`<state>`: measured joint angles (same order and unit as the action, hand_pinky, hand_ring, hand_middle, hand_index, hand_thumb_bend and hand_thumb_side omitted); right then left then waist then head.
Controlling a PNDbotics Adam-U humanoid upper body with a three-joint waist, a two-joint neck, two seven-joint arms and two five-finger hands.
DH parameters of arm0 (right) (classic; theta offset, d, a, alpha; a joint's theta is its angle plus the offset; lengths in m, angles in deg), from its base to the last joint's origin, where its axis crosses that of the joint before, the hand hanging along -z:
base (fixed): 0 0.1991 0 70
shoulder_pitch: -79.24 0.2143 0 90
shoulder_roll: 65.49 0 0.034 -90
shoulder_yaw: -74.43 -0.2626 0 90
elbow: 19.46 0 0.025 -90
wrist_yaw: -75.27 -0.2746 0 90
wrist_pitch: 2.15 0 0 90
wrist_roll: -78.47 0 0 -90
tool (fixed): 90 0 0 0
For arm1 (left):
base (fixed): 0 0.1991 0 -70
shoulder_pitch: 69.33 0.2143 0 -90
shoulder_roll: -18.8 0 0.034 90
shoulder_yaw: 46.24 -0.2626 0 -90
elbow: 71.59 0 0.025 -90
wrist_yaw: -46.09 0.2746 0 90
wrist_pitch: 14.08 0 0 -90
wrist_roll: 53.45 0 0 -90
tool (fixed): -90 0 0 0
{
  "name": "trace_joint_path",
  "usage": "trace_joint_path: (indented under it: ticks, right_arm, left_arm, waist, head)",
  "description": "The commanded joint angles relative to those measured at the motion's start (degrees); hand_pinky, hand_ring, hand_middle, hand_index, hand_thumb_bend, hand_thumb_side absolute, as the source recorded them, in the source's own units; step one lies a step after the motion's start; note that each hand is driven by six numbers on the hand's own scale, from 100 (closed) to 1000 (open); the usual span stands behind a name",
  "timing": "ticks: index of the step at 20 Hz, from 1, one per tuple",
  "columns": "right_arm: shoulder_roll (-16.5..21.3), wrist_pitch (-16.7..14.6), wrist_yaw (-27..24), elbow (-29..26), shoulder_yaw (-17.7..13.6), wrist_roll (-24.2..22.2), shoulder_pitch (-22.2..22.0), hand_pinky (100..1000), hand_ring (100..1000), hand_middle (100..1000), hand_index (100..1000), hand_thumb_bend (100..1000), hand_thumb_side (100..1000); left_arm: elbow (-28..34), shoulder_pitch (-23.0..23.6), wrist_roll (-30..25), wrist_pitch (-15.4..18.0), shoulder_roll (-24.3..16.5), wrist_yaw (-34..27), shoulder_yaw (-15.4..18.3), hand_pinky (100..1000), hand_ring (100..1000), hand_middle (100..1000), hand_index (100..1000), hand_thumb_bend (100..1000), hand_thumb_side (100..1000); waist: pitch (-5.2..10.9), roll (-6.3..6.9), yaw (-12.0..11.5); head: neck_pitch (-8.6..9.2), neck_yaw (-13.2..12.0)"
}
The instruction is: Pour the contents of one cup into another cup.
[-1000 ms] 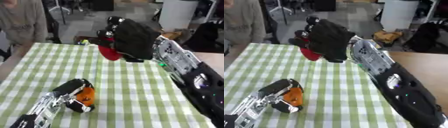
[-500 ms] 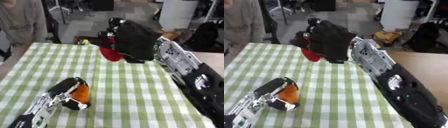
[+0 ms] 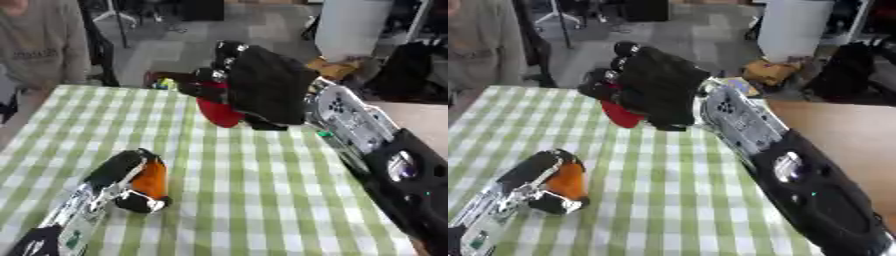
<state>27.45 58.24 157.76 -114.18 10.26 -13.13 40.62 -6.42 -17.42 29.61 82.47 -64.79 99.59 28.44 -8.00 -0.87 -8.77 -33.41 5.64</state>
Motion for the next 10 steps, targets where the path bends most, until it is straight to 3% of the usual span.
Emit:
trace_joint_path:
  ticks: [1,4,10]
  right_arm:
    - [0.7,0.0,-1.0,-0.5,-0.4,0.1,0.7,607,318,542,865,100,100]
    - [0.5,1.0,-3.2,-0.4,-1.0,0.2,-0.1,553,289,474,862,100,100]
    - [1.0,4.6,-10.9,-2.5,-3.0,0.4,-3.2,484,249,357,853,100,100]
  left_arm:
    - [0.5,-0.2,1.8,-0.2,-1.4,-0.2,1.0,524,532,492,732,1000,525]
    - [1.6,0.2,2.7,0.2,-1.6,-1.1,1.3,586,629,585,790,1000,662]
    - [4.0,1.1,4.1,0.2,-2.3,-5.0,2.9,624,719,670,813,1000,762]
  waist:
    - [0.66,0.12,0.0]
    - [0.62,0.23,0.0]
    - [0.60,0.43,0.2]
  head:
    - [0.51,0.1]
    - [0.59,0.1]
    - [0.89,-0.1]
